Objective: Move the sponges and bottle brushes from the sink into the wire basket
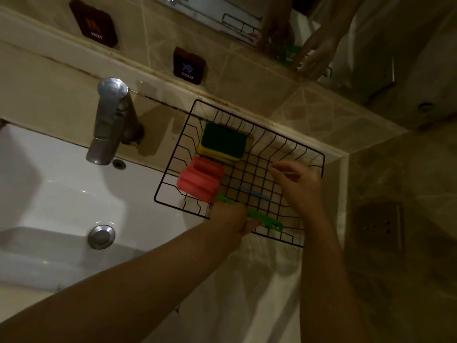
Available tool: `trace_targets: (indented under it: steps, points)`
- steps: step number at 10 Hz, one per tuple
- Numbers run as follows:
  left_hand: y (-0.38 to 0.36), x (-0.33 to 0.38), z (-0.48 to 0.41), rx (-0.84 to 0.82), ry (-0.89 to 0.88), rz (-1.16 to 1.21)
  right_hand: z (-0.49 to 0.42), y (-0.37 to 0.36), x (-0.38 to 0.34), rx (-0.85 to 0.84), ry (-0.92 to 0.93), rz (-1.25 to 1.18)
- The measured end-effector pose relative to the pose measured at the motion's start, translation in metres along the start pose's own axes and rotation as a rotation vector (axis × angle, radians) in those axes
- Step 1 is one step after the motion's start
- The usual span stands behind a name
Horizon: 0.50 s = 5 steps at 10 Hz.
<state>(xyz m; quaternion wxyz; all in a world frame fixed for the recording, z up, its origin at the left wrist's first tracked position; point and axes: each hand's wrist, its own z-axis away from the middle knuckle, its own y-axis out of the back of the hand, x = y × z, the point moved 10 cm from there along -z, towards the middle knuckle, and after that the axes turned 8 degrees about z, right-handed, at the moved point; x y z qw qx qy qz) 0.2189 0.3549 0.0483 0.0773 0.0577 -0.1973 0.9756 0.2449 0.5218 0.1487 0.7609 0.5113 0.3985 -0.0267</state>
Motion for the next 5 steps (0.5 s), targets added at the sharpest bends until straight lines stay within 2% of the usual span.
trace_targets:
  steps: [1, 2, 3, 5]
  points:
    - [-0.003, -0.005, -0.009, 0.047, 0.045, -0.013, 0.008, -0.002, 0.007, -0.007, -0.045, -0.019]
    - [-0.009, -0.002, -0.012, 0.037, 0.045, -0.046, 0.018, -0.007, 0.012, -0.018, -0.070, -0.042]
    - [-0.014, 0.000, -0.006, -0.029, 0.043, 0.040, 0.028, -0.011, 0.014, -0.020, -0.086, -0.056]
    - [-0.009, 0.006, 0.011, -0.029, 0.000, 0.029, 0.035, -0.017, 0.003, -0.003, -0.043, -0.050]
